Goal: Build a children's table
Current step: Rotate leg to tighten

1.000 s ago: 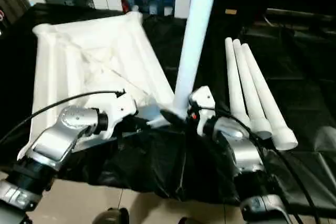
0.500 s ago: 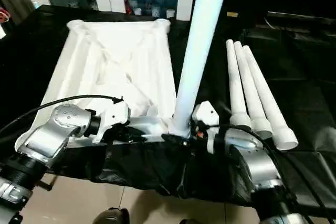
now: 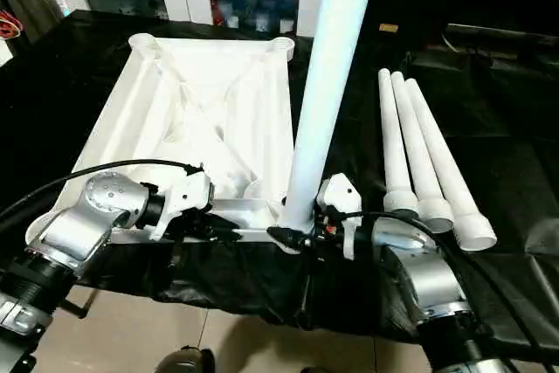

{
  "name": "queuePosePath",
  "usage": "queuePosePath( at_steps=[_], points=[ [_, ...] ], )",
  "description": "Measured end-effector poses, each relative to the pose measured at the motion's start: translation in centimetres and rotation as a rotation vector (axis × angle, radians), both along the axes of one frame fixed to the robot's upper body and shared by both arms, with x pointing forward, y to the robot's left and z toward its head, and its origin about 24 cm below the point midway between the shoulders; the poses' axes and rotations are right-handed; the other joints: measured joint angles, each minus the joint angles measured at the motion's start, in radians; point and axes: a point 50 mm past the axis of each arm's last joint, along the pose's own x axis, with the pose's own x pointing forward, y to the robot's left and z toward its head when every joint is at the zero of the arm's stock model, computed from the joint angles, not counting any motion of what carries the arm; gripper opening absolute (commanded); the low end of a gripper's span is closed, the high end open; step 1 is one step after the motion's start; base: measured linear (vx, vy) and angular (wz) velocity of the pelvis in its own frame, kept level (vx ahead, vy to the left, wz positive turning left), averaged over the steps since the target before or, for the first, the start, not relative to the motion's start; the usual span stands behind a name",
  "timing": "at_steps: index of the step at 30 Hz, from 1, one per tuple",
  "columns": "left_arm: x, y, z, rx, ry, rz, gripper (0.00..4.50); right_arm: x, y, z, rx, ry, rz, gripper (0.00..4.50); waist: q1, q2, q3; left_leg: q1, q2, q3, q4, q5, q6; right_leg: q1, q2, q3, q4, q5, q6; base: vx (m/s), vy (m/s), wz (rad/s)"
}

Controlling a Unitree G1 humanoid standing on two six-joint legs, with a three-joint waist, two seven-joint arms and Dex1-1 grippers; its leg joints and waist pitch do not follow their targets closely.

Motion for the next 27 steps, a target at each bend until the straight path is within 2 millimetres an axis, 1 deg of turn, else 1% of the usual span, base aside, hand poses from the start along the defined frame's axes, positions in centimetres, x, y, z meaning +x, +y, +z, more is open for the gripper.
queuePosePath(
  at_steps=[1,4,7,9,12,13,14,15,17,19,21,25,27],
  points=[
    [0.1,-0.2,-0.1,-0.003,-0.002,0.024,0.0,0.2,0.0,-0.1,0.004,-0.001,-0.035,2.83,0.0,0.0,0.0,0.001,0.0,0.0,0.0,0.001,0.0,0.001,0.0,0.0,0.0,0.001,-0.001,0.0,0.0,0.0],
    [0.9,-1.3,-0.3,-0.013,-0.021,0.126,0.0,1.7,0.2,-0.4,0.018,-0.005,-0.207,2.83,-0.004,0.0,-0.001,0.004,0.0,0.0,0.001,0.003,0.001,0.003,0.0,0.001,0.0,0.006,-0.006,0.0,0.0,0.0],
    [1.6,-2.8,-0.6,-0.037,-0.033,0.282,0.0,3.8,1.1,-0.8,0.05,0.008,-0.438,2.82,-0.02,0.0,-0.001,0.01,-0.001,0.0,0.001,0.003,0.0,0.007,-0.001,0.002,-0.003,0.008,-0.004,0.0,0.0,0.0],
    [1.6,-3.7,-0.8,-0.046,-0.031,0.333,0.0,4.5,1.4,-0.8,0.041,0.003,-0.521,2.82,-0.028,0.001,-0.001,0.014,-0.001,0.0,0.0,0.003,0.0,0.011,-0.002,0.001,-0.005,0.008,-0.003,0.0,0.0,0.0],
    [1.7,-4.5,-0.8,-0.048,-0.047,0.398,0.0,5.3,1.9,-0.8,0.044,-0.003,-0.606,2.82,-0.03,0.002,-0.001,0.016,-0.002,0.0,-0.002,0.003,0.0,0.013,-0.001,0.001,-0.007,0.008,-0.003,0.0,0.0,0.0],
    [1.7,-4.8,-0.8,-0.048,-0.056,0.414,0.0,5.5,2.1,-0.8,0.044,-0.007,-0.625,3.17,-0.031,0.002,-0.001,0.016,-0.002,0.0,-0.003,0.003,0.0,0.013,-0.001,0.001,-0.008,0.008,-0.003,0.0,0.0,0.0],
    [1.6,-5.1,-0.8,-0.051,-0.07,0.435,0.0,5.8,2.3,-0.7,0.043,-0.016,-0.652,3.17,-0.031,0.002,-0.001,0.016,-0.002,0.0,-0.003,0.003,0.0,0.013,-0.001,0.001,-0.008,0.009,-0.005,0.0,0.0,0.0],
    [1.5,-5.2,-0.8,-0.051,-0.076,0.441,0.0,5.8,2.3,-0.7,0.043,-0.019,-0.659,3.17,-0.032,0.003,-0.001,0.016,-0.002,0.0,-0.003,0.003,0.0,0.013,-0.001,0.001,-0.008,0.01,-0.005,0.0,0.0,0.0],
    [1.2,-5.5,-0.8,-0.053,-0.086,0.457,0.0,6.0,2.5,-0.6,0.049,-0.031,-0.667,3.57,-0.034,0.003,-0.002,0.015,-0.002,0.0,-0.004,0.003,0.0,0.012,-0.001,0.001,-0.009,0.008,-0.003,0.0,0.0,0.0],
    [1.2,-5.5,-0.7,-0.054,-0.09,0.465,0.0,6.0,2.8,-0.7,0.054,-0.032,-0.662,3.63,-0.034,0.003,-0.002,0.014,-0.002,0.0,-0.006,0.003,0.0,0.011,-0.001,0.001,-0.009,0.008,-0.002,0.0,0.0,0.0],
    [1.1,-5.4,-0.6,-0.055,-0.093,0.465,0.0,6.0,2.9,-0.6,0.06,-0.036,-0.657,3.88,-0.034,0.003,-0.002,0.013,-0.002,0.0,-0.008,0.003,0.0,0.009,-0.001,0.001,-0.009,0.007,-0.002,0.0,0.0,0.0],
    [1.0,-5.0,-0.5,-0.052,-0.097,0.439,0.0,5.9,2.8,-0.4,0.057,-0.048,-0.589,3.88,-0.039,0.003,-0.002,0.011,-0.001,0.001,-0.008,0.003,0.0,0.006,0.0,0.001,-0.009,0.007,-0.002,0.0,0.0,0.0],
    [0.7,-4.2,-0.3,-0.046,-0.09,0.39,0.0,5.3,2.1,-0.4,0.047,-0.057,-0.489,3.88,-0.04,0.003,-0.002,0.007,-0.001,0.001,-0.009,0.003,0.0,0.003,0.0,0.001,-0.009,0.007,-0.001,0.0,0.0,0.0]
  ],
)
